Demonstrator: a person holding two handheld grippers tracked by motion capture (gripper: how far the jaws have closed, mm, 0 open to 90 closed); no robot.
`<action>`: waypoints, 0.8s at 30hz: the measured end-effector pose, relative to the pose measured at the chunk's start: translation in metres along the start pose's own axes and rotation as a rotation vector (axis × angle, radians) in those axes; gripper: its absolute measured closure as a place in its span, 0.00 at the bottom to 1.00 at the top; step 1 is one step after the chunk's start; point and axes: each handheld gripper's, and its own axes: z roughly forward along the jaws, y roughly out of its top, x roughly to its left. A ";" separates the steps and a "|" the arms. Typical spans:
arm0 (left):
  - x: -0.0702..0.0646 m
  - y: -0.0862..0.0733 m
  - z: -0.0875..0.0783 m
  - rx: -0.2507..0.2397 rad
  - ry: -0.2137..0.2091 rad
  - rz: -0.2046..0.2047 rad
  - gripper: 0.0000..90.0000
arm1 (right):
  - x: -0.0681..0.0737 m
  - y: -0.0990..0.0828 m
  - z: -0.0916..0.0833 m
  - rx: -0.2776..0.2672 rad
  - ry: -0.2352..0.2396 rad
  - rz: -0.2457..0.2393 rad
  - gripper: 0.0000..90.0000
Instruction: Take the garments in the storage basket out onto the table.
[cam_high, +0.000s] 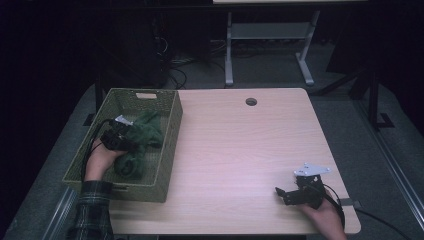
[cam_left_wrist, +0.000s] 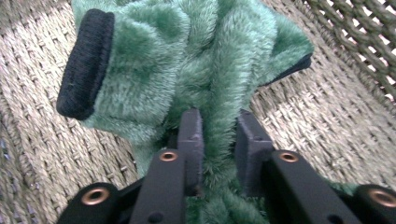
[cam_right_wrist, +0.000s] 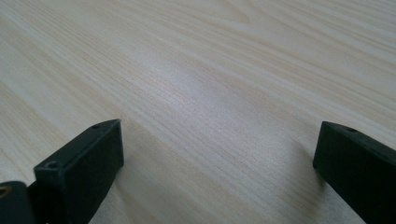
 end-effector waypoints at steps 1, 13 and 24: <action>0.000 0.000 -0.001 0.001 -0.003 -0.006 0.86 | 0.000 0.000 0.000 0.000 0.000 -0.001 0.01; -0.002 0.006 -0.021 -0.059 -0.069 -0.054 0.93 | 0.000 0.000 0.000 0.000 0.000 0.000 0.01; -0.009 0.013 -0.050 -0.128 -0.091 -0.072 0.94 | 0.000 0.000 0.000 0.000 0.000 0.000 0.01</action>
